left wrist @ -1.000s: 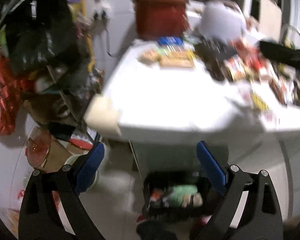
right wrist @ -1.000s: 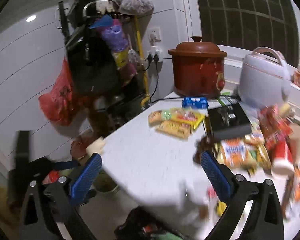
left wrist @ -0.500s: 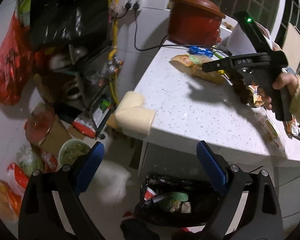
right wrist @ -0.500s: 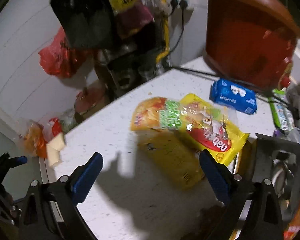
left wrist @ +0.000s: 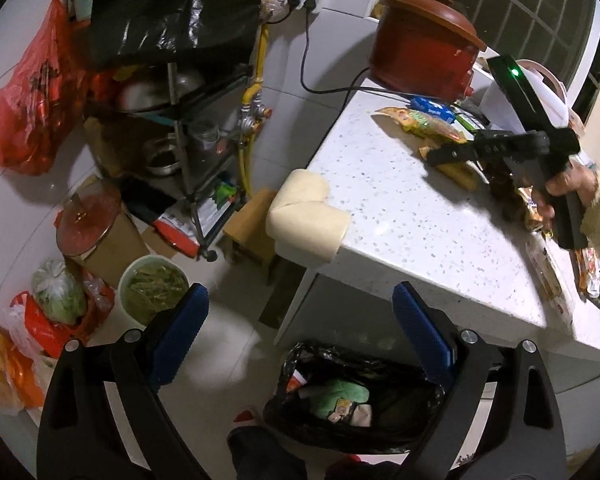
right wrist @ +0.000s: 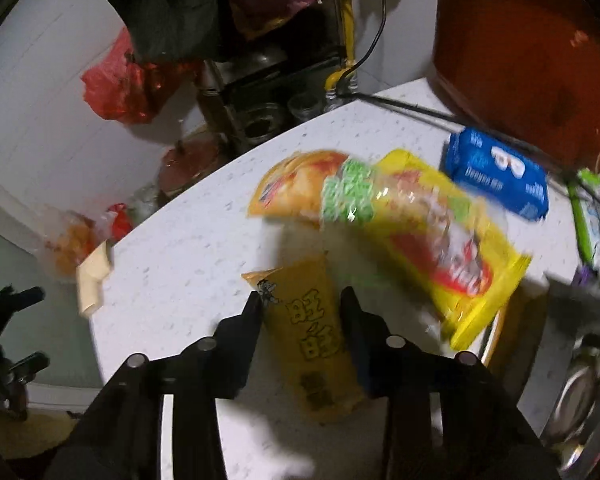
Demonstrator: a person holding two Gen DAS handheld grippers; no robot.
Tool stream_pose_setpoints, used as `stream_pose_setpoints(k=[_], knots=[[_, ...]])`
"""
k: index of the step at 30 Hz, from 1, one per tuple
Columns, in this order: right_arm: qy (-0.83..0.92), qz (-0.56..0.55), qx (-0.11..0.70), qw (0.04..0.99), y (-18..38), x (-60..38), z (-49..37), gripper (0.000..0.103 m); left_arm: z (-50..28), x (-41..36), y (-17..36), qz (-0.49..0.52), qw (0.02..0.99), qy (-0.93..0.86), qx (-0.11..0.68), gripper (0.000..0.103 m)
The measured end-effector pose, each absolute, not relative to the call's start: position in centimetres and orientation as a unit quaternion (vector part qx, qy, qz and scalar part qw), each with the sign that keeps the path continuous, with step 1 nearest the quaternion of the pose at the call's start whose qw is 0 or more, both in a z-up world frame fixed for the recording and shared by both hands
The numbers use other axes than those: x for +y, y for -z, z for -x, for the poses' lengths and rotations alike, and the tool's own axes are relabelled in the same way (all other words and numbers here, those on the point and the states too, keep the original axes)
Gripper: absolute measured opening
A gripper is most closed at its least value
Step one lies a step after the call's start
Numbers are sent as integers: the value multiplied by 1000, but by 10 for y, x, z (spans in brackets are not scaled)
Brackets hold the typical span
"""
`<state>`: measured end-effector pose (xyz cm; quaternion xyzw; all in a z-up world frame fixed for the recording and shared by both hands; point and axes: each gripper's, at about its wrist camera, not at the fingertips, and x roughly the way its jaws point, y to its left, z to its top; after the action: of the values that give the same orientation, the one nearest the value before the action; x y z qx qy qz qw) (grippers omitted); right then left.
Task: Collect trash
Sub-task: 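Grasp the yellow Wangwang snack bag with the right tool while the left tool grasps a brown chestnut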
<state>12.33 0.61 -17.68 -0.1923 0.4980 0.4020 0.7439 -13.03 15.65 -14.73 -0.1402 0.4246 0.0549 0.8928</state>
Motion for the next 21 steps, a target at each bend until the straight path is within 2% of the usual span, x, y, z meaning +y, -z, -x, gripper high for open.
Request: stream_pose_setpoints(k=[3,8,13,21], knots=[[-397,155,489,761,164,-7,-112,36,123,149,145,132,895,-41,425,91],[-405,11,444,799,110,-68,-77,36,102,125,143,101,898,2,428,91],[-360,-97,392,841,64,-154,-39,36,53,66,135,61,902,93,418,91],[-277,-164,374,870,74,-233,6,36,-23,-21,138,-2,910,150,388,91]])
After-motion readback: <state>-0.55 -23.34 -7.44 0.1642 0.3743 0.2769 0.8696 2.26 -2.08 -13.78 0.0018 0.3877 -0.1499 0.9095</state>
